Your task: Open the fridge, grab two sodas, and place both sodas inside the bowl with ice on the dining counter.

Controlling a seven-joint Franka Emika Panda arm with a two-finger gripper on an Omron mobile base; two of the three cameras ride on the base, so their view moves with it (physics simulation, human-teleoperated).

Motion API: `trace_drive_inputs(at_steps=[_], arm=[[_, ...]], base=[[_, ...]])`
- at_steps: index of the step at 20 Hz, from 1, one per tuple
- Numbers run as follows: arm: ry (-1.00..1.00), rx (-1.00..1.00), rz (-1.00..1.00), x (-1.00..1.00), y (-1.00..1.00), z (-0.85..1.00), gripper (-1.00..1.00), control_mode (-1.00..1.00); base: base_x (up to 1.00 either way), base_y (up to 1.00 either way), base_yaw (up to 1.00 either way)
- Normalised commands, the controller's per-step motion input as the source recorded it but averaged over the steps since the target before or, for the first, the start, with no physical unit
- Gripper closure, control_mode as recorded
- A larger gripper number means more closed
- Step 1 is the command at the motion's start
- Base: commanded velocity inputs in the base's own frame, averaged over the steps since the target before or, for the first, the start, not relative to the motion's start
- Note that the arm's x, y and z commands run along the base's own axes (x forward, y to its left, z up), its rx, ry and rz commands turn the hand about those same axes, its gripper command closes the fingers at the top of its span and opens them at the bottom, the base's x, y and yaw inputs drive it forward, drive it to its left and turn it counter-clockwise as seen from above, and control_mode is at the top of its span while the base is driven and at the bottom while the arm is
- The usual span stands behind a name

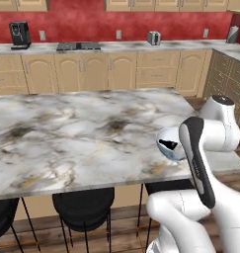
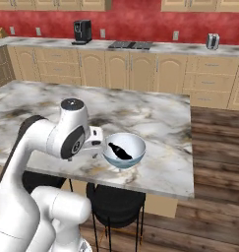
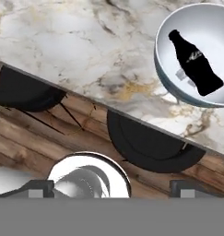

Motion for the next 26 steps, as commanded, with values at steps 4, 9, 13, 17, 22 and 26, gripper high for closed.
trace_drive_inputs(at_steps=[4, 9, 13, 17, 22, 26], arm=[[-0.04, 0.06, -0.45, -1.00, 0.15, 0.03, -1.00, -1.00], [-0.03, 0.04, -0.36, -0.93, 0.17, 0.00, -1.00, -1.00], [-0.03, 0.02, -0.25, -0.69, 0.40, 0.00, -1.00, -1.00], [0.03, -0.02, -0.06, -0.09, 0.46, -0.17, -1.00, -1.00], [0.03, -0.07, 0.00, -0.03, 0.11, -0.17, -1.00, -1.00], [0.00, 0.00, 0.00, 0.00, 0.00, 0.00, -1.00, 1.00]], base=[[0.00, 0.00, 0.00], [0.00, 0.00, 0.00], [0.00, 0.00, 0.00], [0.00, 0.00, 0.00], [0.00, 0.00, 0.00], [-0.62, 0.64, 0.12]])
